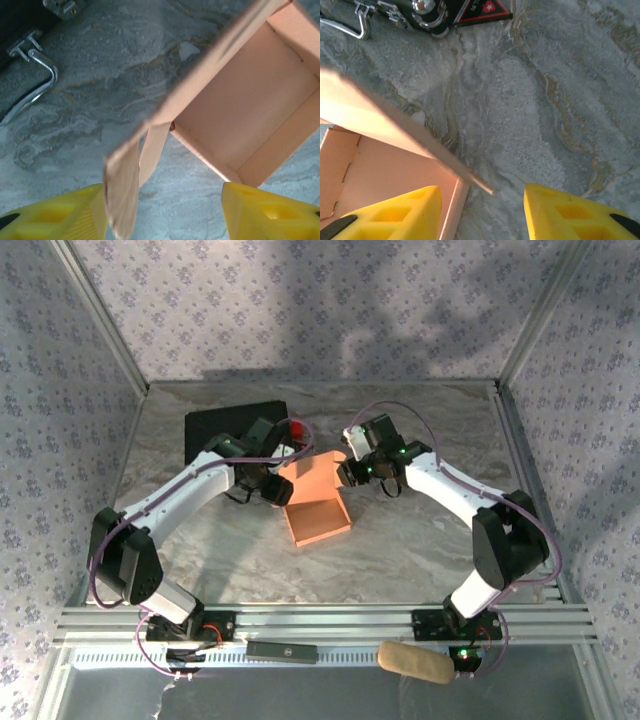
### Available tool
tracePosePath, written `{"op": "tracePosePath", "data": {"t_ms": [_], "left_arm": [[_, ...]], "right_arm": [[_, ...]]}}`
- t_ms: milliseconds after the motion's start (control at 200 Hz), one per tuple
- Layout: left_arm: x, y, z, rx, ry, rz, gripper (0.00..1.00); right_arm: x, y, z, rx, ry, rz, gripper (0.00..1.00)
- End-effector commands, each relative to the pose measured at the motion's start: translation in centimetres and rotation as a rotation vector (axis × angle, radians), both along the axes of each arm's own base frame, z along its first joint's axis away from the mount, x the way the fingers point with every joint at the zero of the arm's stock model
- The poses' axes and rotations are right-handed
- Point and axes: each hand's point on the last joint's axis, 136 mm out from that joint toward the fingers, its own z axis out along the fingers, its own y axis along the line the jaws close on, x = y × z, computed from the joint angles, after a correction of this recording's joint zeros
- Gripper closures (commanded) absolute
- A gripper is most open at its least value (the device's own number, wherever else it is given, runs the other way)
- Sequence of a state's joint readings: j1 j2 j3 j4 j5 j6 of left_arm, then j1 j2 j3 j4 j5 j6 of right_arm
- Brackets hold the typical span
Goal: Fold the paper box
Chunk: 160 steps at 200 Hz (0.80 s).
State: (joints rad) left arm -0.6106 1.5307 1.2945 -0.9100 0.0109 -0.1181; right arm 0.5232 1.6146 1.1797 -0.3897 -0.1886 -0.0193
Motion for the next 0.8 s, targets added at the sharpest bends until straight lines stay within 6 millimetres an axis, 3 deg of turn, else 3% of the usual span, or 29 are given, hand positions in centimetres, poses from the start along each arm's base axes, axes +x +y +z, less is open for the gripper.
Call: {"op": "tracePosePath", "data": {"t_ms": [0, 340, 795], "left_arm": [[1.1, -0.6, -0.1, -0.025, -0.029, 0.006, 0.42], [0.5, -0.5, -1.0, -0.015, 0.006, 0.007, 0.55], [0.2, 0.0, -1.3, -0.004, 0.018, 0.049, 0.72]], "right_arm": [[1.0, 0.1, 1.2, -0.027, -0.044, 0.023, 0.53], [0.5, 1.5, 0.4, -0.016, -0.015, 0.078, 0.57], [-0.1, 2.0, 0.0, -0.042, -0.014, 0.079, 0.73]]}}
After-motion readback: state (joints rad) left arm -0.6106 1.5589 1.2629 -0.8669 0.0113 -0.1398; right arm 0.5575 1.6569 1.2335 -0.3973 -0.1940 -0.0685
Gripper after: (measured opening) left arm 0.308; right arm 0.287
